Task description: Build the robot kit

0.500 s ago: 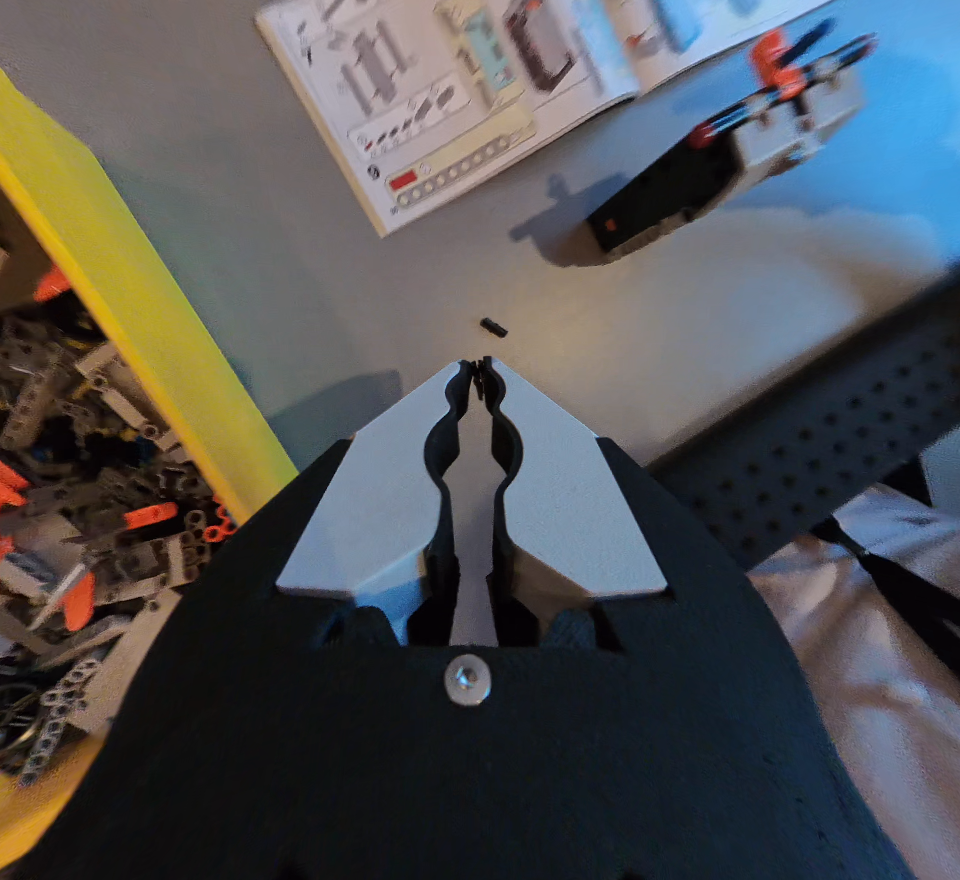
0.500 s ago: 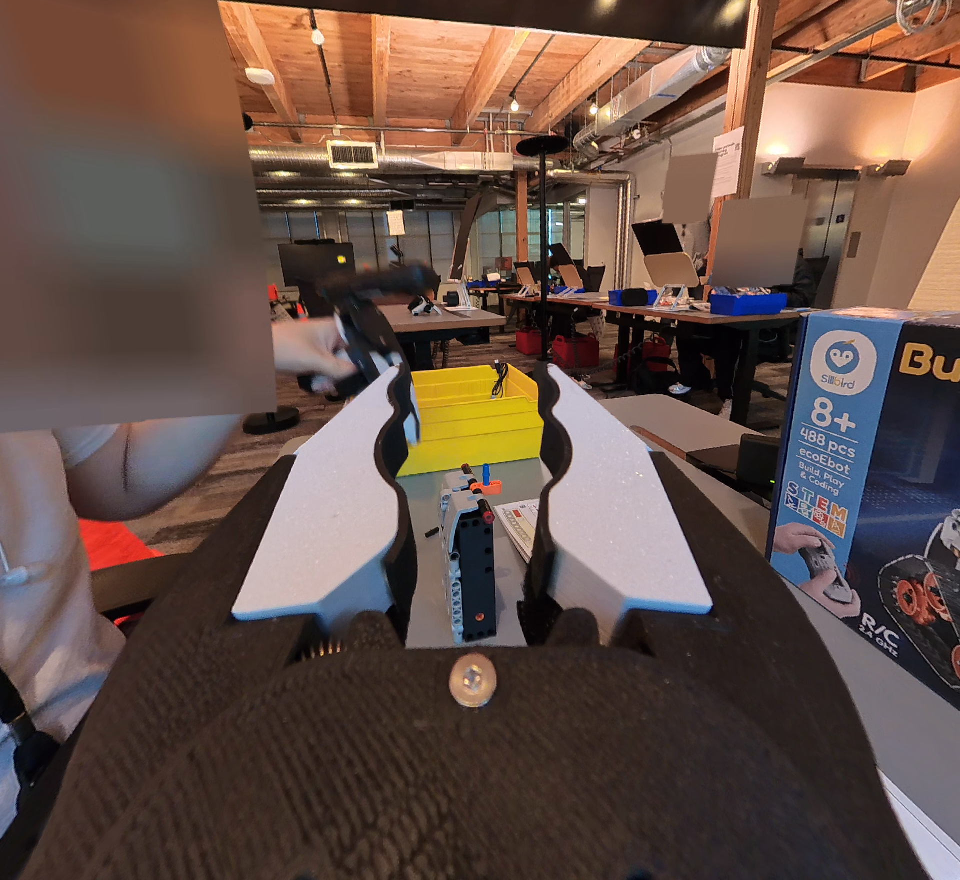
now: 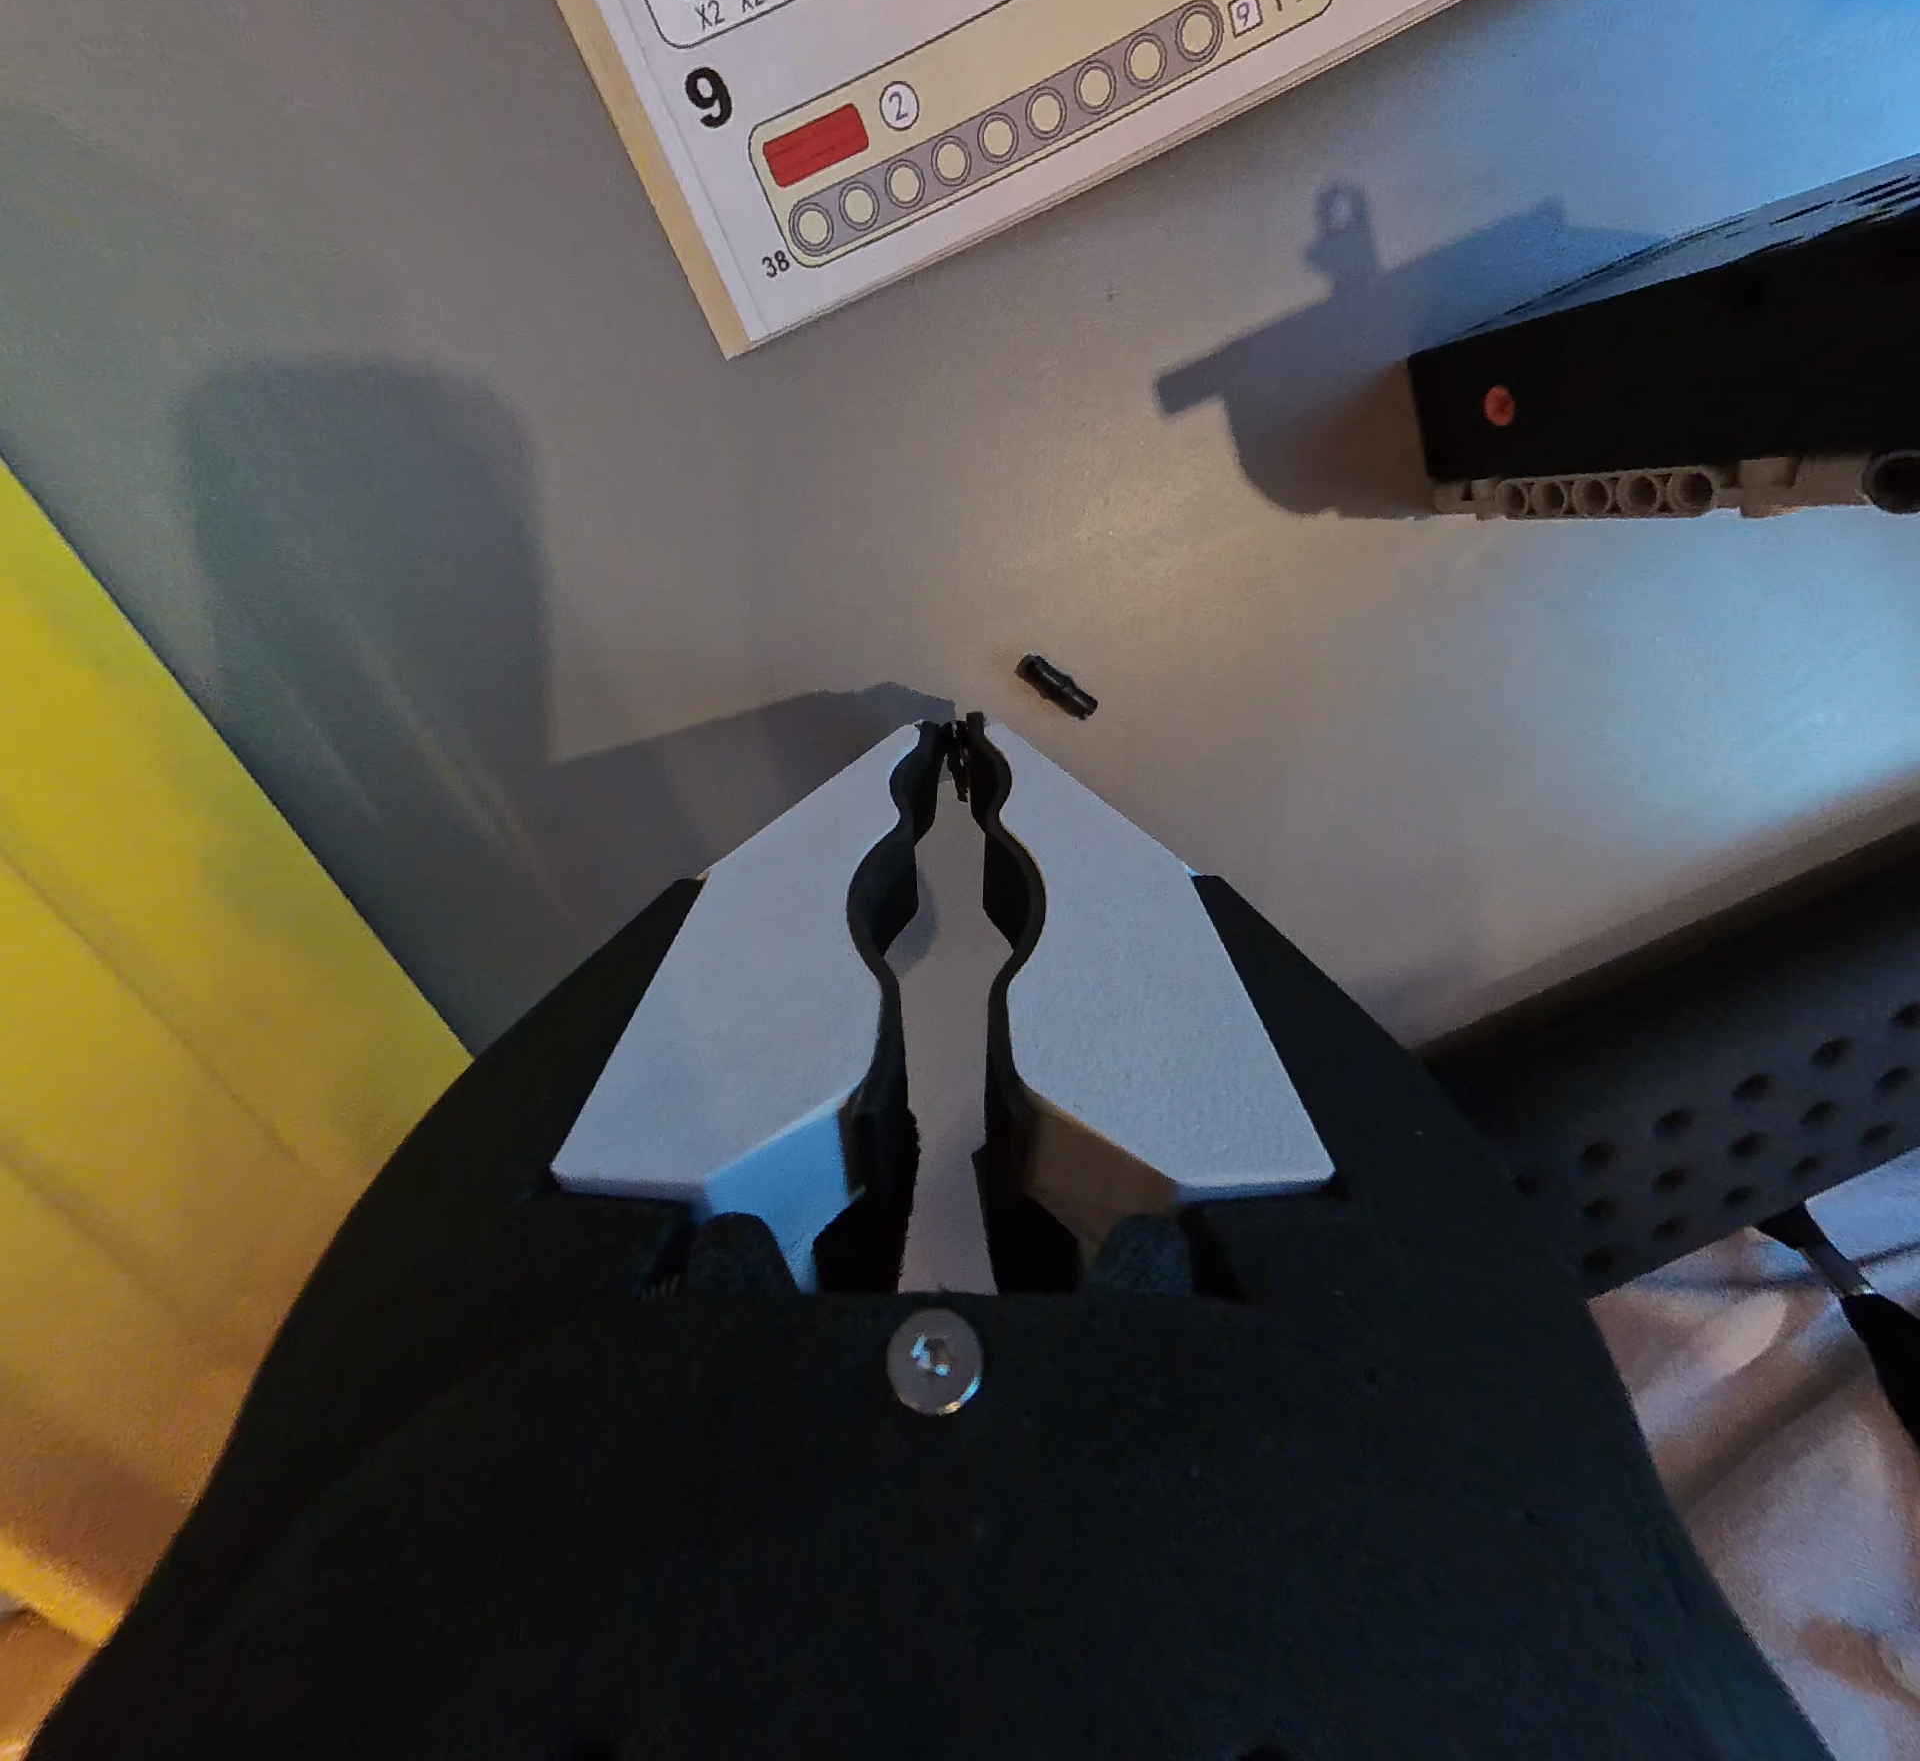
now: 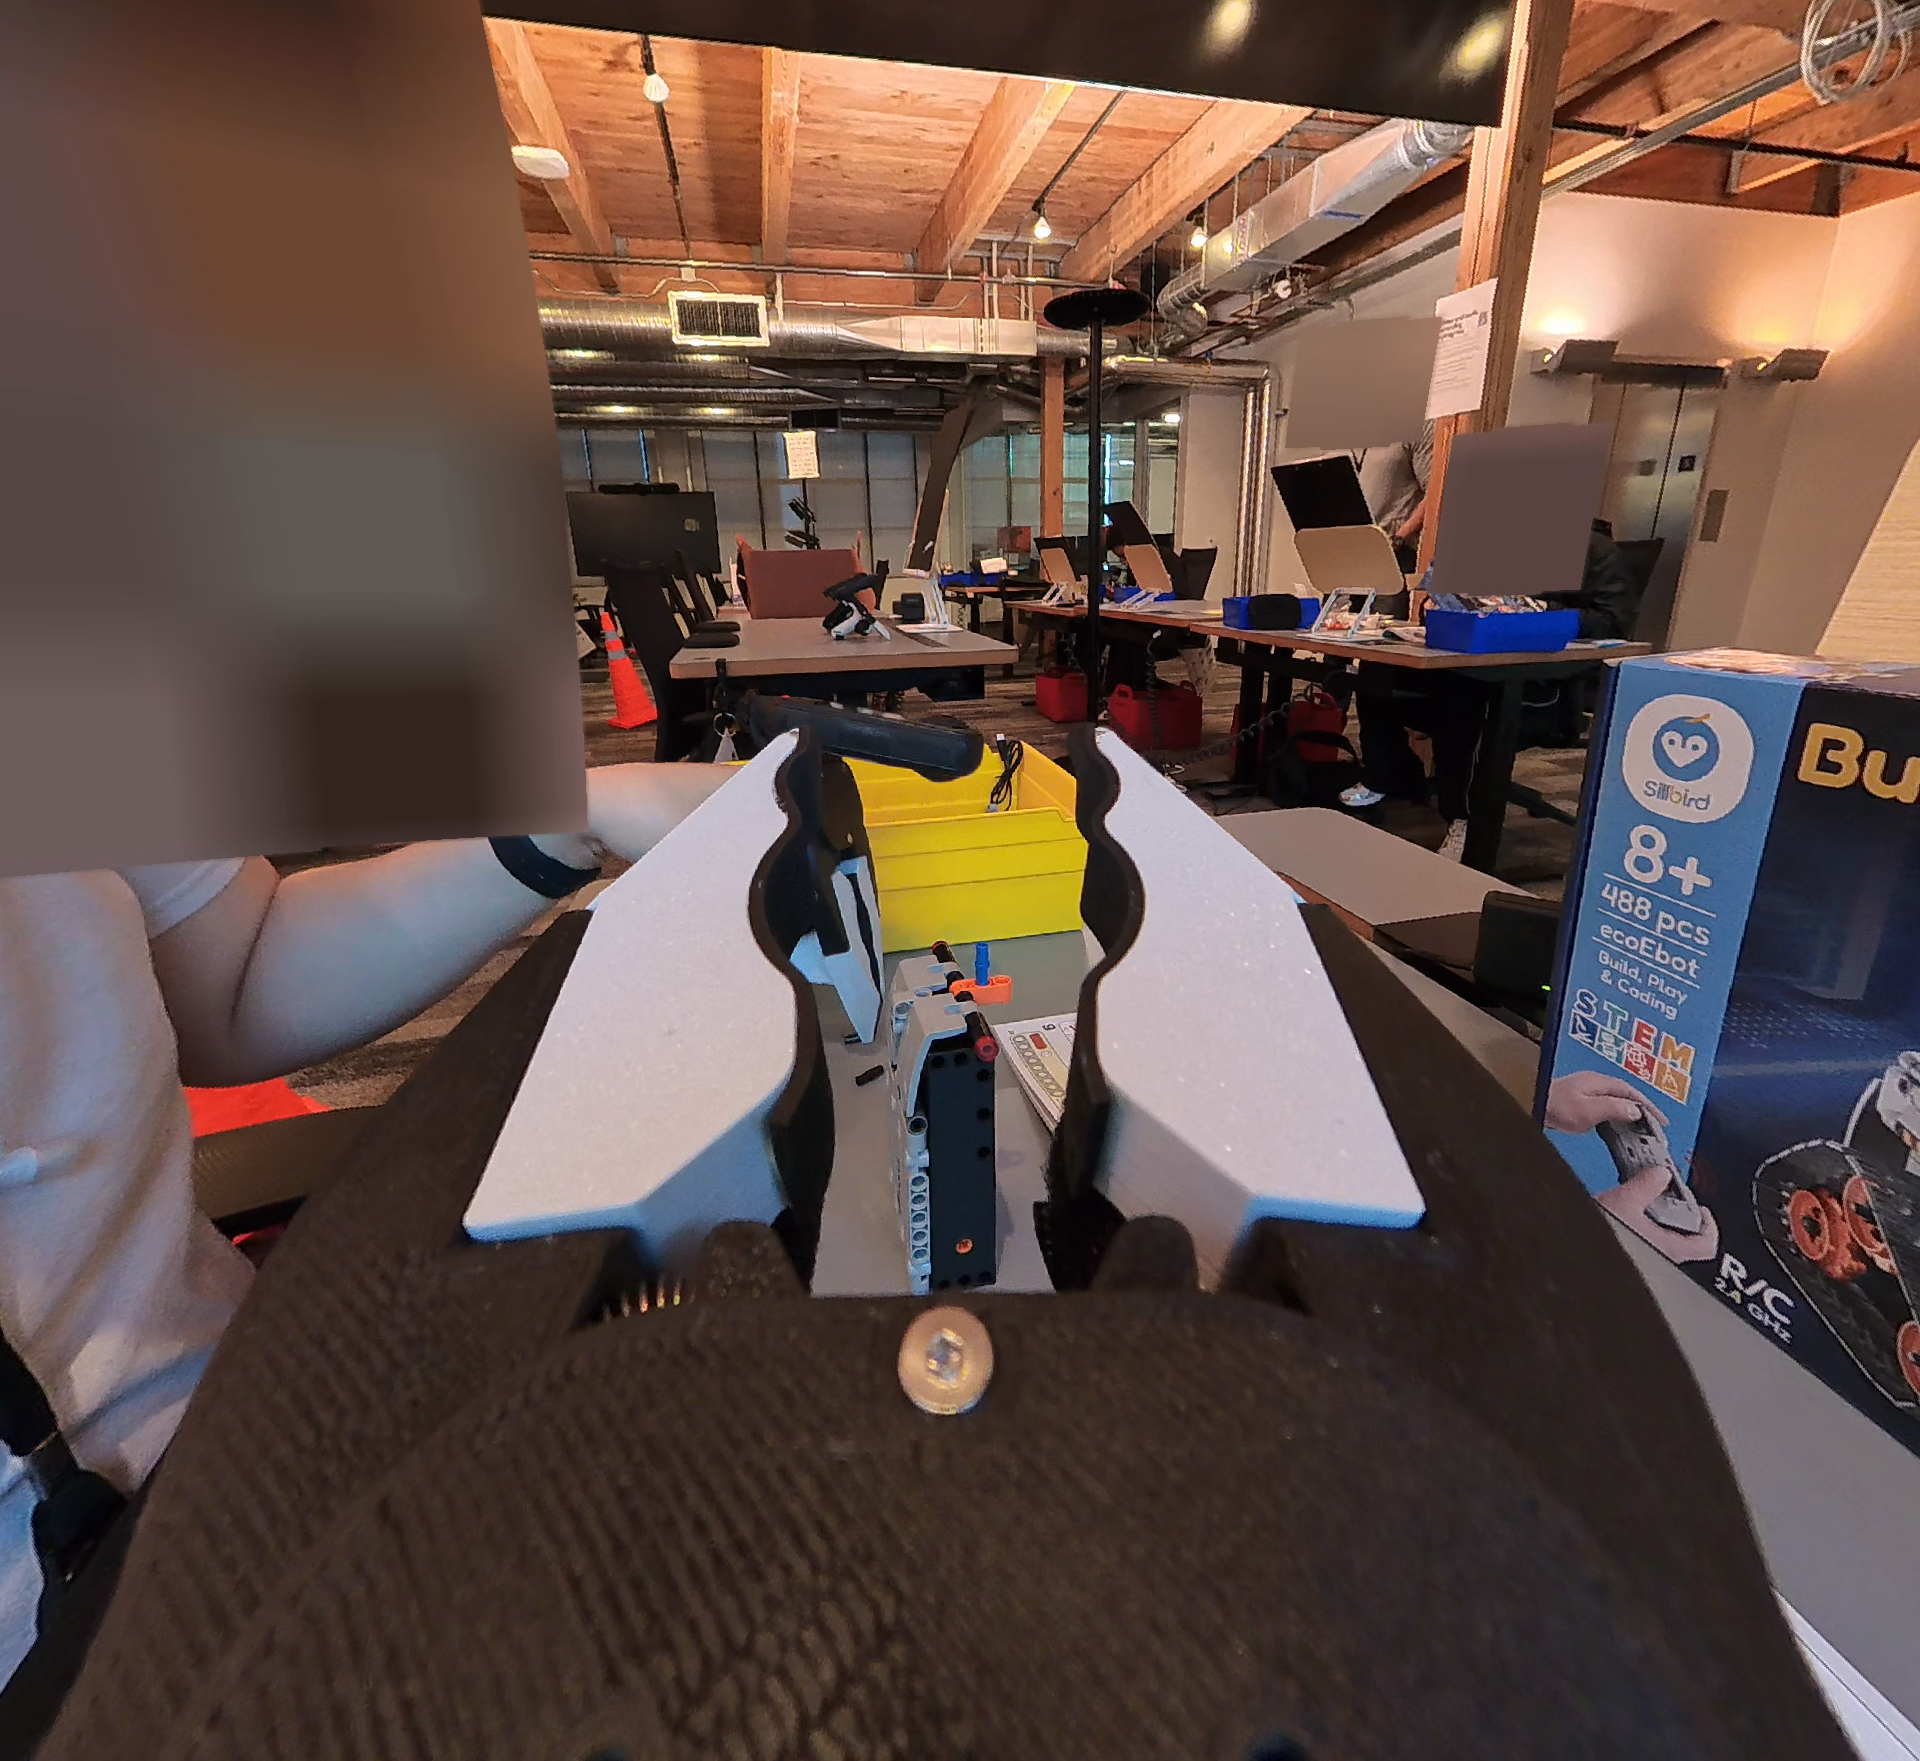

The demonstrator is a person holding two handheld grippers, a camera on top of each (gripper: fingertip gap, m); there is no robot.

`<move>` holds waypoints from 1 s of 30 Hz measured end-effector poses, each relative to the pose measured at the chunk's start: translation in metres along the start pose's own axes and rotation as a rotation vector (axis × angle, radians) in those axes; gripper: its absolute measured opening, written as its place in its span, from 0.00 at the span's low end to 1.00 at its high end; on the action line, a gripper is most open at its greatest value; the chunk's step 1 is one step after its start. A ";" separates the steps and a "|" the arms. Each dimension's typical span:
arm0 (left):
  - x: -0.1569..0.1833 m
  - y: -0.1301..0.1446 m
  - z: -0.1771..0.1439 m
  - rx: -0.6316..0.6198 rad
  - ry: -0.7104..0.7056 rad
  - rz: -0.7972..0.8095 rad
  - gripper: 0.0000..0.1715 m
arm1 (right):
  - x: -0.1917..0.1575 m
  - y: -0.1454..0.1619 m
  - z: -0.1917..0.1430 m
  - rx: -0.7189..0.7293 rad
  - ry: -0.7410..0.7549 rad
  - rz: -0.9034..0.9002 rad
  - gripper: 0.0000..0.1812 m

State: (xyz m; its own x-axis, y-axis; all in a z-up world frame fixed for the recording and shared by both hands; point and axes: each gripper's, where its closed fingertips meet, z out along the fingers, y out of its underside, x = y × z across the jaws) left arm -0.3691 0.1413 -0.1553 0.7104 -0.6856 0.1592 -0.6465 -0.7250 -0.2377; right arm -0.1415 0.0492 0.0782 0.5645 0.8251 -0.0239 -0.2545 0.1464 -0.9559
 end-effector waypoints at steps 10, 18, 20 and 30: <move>0.003 -0.002 -0.001 0.022 0.012 0.002 0.02 | 0.000 -0.001 -0.001 0.003 0.005 -0.005 0.27; 0.004 0.004 -0.002 0.029 0.022 0.011 0.02 | 0.004 0.002 0.000 -0.005 0.023 -0.008 0.27; 0.005 0.004 -0.001 0.030 0.031 0.012 0.02 | 0.007 0.007 0.001 -0.019 0.032 -0.008 0.27; 0.006 0.003 0.002 0.021 0.043 0.050 0.02 | 0.016 0.029 0.006 -0.102 0.045 0.002 0.27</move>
State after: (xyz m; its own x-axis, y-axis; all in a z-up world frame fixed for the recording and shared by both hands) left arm -0.3661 0.1356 -0.1566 0.6643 -0.7236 0.1876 -0.6745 -0.6884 -0.2666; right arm -0.1450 0.0699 0.0518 0.5995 0.7996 -0.0364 -0.1756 0.0870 -0.9806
